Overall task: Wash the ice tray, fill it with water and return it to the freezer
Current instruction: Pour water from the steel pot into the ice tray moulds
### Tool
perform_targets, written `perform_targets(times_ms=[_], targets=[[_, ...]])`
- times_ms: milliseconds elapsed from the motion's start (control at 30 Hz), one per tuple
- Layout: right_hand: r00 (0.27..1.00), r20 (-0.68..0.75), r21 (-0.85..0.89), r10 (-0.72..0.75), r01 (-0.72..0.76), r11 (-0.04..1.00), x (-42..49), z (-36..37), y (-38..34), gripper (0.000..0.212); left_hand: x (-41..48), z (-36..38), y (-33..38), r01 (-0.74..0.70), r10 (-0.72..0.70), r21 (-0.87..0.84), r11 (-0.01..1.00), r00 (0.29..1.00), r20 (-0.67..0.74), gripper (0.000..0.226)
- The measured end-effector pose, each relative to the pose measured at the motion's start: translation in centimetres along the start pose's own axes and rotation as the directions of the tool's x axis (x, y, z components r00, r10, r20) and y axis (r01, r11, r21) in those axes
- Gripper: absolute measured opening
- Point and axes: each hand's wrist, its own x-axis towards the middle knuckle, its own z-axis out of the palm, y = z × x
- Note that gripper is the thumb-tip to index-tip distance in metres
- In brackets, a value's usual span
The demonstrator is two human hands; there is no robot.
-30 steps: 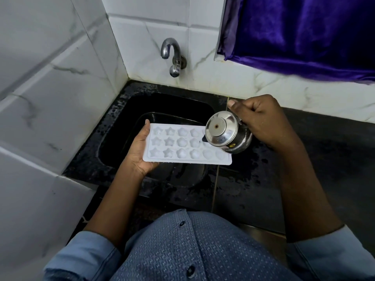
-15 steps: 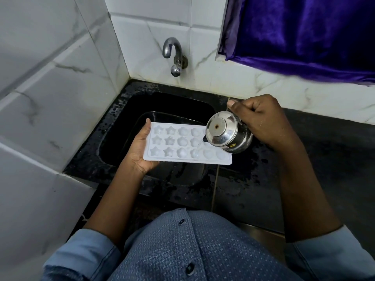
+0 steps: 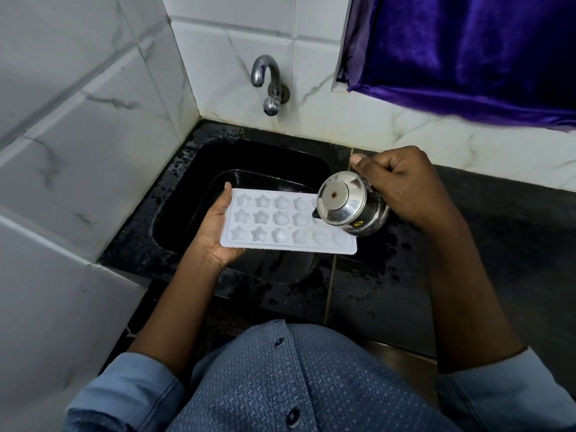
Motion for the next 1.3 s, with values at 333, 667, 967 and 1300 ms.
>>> perform_targets(times_ms=[333, 667, 967, 1300], targets=[[0.990, -0.046, 0.296, 0.131, -0.111, 0.949, 0.2, 0.7, 0.3, 0.061, 0.2, -0.3, -0.1, 0.016, -0.016, -0.011, 1.000, 1.000, 0.025, 0.076], [0.999, 0.052, 0.080, -0.015, 0.011, 0.997, 0.2, 1.5, -1.1, 0.065, 0.1, 0.0, -0.4, 0.035, -0.033, -0.041, 0.999, 0.999, 0.040, 0.073], [0.993, 0.089, -0.002, -0.074, 0.075, 0.997, 0.8, 2.3, -1.8, 0.064, 0.4, 0.0, -0.2, 0.024, -0.022, -0.034, 0.999, 0.999, 0.041, 0.076], [0.995, 0.072, -0.036, -0.063, 0.066, 0.997, 1.3, 1.9, -1.6, 0.065, 0.7, 0.6, -0.1, 0.054, -0.053, -0.024, 0.998, 0.996, 0.066, 0.078]])
